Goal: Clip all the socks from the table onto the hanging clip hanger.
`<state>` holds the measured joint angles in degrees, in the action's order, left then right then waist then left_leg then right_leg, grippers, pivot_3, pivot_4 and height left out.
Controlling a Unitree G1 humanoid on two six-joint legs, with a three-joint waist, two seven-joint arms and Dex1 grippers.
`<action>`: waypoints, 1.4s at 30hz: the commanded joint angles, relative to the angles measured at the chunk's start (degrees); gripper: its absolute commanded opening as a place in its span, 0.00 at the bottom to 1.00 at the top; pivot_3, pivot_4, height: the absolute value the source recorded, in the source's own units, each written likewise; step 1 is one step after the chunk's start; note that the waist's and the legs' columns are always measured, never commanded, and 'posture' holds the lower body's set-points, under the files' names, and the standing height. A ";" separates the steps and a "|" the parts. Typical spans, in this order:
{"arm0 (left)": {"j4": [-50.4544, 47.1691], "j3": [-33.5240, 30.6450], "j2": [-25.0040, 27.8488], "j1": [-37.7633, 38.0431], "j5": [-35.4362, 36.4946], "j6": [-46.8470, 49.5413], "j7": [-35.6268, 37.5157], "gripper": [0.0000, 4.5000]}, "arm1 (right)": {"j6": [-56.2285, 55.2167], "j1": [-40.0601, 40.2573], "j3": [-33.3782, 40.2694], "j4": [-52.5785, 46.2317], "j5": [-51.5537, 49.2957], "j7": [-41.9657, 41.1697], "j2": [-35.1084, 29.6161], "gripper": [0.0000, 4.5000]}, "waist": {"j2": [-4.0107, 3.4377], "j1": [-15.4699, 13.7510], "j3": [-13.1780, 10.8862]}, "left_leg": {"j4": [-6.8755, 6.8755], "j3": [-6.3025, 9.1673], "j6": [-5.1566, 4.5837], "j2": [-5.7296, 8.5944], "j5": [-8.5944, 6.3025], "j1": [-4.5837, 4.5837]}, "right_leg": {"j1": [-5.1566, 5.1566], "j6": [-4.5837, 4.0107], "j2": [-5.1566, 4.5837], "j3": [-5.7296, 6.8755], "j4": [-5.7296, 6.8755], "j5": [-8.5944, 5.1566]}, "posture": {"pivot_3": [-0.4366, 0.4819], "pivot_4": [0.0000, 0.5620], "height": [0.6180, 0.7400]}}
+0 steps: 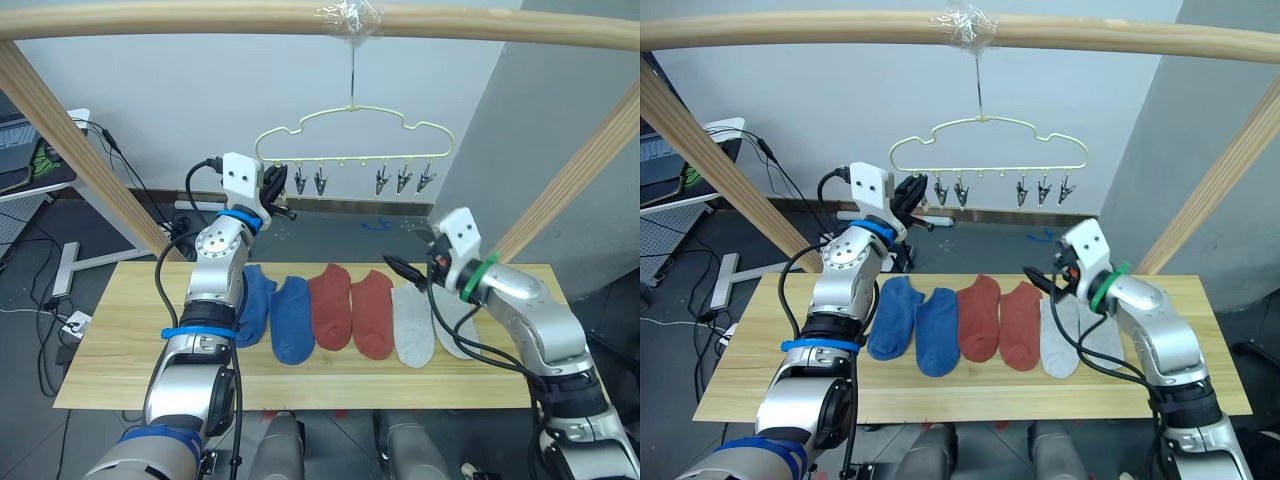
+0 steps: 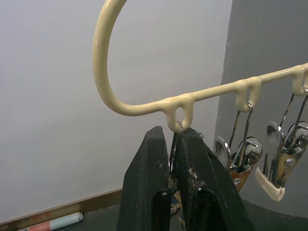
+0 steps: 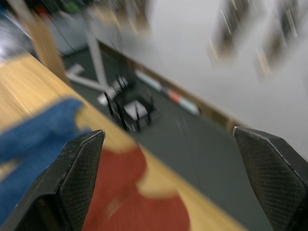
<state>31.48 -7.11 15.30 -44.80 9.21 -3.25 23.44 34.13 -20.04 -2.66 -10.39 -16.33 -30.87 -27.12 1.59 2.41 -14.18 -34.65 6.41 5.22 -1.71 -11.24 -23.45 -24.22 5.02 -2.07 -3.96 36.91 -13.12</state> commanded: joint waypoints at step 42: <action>-8.98 0.40 0.35 2.09 2.13 5.30 1.73 0.00 | -13.51 -2.36 -1.56 43.61 13.24 -10.54 -5.03 0.33 | 0.17 0.54 -0.48 | -0.11 -0.01 0.01 0.02 0.00 0.03 | 0.09 0.08 0.00 -0.03 0.00 0.05 | 0.50 0.46 1.00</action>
<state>24.90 -6.72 15.32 -42.38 11.08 2.58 24.80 20.29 -23.63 -3.99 31.86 -3.43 -40.31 -31.75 1.76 2.95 -14.67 -34.76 6.39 5.23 -1.69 -11.24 -23.41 -24.12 5.10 -2.07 -3.99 36.91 -13.07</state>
